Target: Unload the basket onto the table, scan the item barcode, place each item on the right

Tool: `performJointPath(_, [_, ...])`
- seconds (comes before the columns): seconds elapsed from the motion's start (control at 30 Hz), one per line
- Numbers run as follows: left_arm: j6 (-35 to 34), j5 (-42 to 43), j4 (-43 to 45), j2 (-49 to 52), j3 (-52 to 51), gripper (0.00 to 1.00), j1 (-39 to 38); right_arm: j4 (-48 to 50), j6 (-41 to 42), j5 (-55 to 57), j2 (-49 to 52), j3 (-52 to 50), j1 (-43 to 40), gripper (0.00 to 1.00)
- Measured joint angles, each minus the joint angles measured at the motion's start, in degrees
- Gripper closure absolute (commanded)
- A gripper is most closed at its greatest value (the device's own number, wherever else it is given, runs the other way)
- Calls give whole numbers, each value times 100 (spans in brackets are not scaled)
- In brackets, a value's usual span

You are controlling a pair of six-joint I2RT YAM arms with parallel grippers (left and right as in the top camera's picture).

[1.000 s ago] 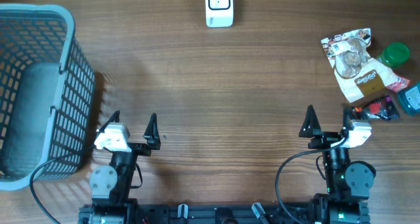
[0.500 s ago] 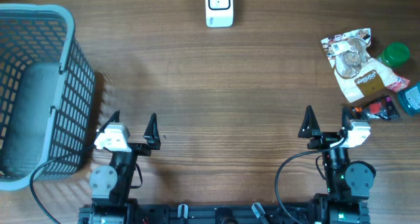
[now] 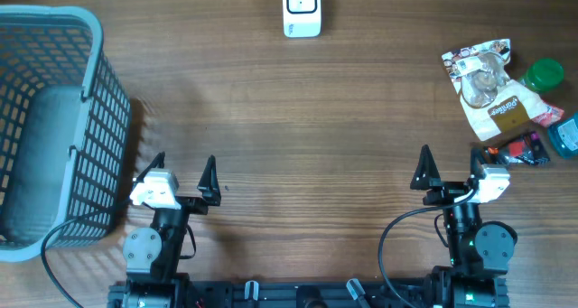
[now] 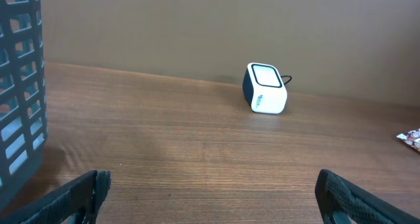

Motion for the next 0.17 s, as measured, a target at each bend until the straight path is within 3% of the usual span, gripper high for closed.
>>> performJointPath(0.17, [0, 0, 0, 0, 0, 0, 0, 0, 0, 0, 0, 0, 0, 0])
